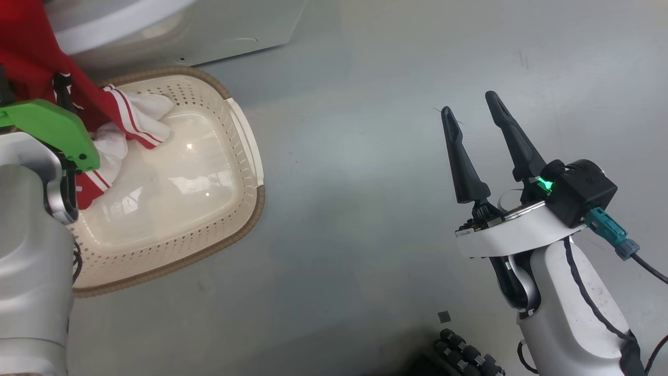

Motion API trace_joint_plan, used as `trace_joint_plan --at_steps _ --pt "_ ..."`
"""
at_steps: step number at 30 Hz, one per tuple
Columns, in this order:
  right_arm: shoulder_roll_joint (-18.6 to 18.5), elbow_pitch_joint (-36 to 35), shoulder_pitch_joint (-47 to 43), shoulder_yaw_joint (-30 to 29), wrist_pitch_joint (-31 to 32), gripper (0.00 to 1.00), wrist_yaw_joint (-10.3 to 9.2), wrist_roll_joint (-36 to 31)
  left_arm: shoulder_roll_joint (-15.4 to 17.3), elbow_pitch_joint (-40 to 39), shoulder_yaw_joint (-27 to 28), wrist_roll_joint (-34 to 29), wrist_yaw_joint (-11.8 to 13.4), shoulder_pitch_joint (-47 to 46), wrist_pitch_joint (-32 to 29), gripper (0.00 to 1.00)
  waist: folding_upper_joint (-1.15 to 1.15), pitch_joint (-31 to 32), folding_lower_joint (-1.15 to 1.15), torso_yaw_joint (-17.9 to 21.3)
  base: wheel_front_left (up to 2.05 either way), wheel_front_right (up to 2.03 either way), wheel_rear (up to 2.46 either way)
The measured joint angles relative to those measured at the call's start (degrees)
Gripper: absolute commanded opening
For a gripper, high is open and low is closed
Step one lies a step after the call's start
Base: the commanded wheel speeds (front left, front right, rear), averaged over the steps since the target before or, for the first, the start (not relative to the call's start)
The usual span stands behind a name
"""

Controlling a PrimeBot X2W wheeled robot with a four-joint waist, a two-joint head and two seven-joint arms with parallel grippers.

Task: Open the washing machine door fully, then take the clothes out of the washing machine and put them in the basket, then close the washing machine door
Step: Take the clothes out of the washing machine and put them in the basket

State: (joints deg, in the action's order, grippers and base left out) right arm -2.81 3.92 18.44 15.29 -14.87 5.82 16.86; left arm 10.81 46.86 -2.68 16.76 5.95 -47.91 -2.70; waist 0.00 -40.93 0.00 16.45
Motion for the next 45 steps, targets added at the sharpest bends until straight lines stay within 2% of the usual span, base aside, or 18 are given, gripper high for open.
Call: trace_joint_plan --at_steps 1,2,11,21,24,29,33,45 --pt "0.0 0.0 0.0 0.0 0.0 1.0 0.0 0.0 -0.1 0.4 0.1 0.1 0.0 -0.3 0.4 0.31 0.0 -0.1 0.0 0.1 0.0 0.0 0.0" --pt "0.0 0.1 0.1 0.0 0.0 1.0 0.0 0.0 -0.1 0.7 0.1 0.2 0.0 -0.4 0.7 0.01 0.0 -0.2 0.0 0.2 0.0 0.0 0.0" --pt "0.0 0.2 1.2 -0.5 0.0 1.0 -0.43 0.3 -0.8 4.0 0.3 0.2 0.3 -1.3 4.5 0.0 0.0 -0.4 0.0 0.0 0.0 0.0 0.0" --pt "0.0 0.5 1.2 -2.5 0.0 1.0 -0.68 -1.4 -4.4 4.6 -1.1 0.1 0.2 -1.2 13.6 0.0 0.0 0.5 0.0 -3.1 0.0 0.0 0.0" --pt "0.0 0.7 1.2 -2.9 0.0 1.0 -0.68 -1.6 -5.3 4.5 -1.5 0.1 -0.6 -0.8 16.2 0.0 0.0 1.1 0.0 -4.1 0.0 0.0 0.0" --pt "0.0 1.1 1.2 -3.4 0.0 1.0 -0.67 -2.6 -6.8 3.6 -2.6 -0.3 -1.2 1.3 17.2 0.0 0.0 2.4 0.0 -5.8 0.0 0.0 0.0" --pt "-0.3 1.7 0.9 -4.3 0.0 1.0 -0.67 -3.3 -8.7 0.1 -3.6 -0.7 -1.7 3.5 17.4 0.0 0.0 4.3 0.0 -7.9 0.0 0.0 0.0" --pt "-0.8 2.6 -1.7 -5.0 0.0 1.0 -0.65 -4.4 -9.4 -16.8 -5.2 -2.5 -1.8 10.7 17.4 0.0 0.0 9.3 0.0 -12.0 0.0 0.0 0.0"
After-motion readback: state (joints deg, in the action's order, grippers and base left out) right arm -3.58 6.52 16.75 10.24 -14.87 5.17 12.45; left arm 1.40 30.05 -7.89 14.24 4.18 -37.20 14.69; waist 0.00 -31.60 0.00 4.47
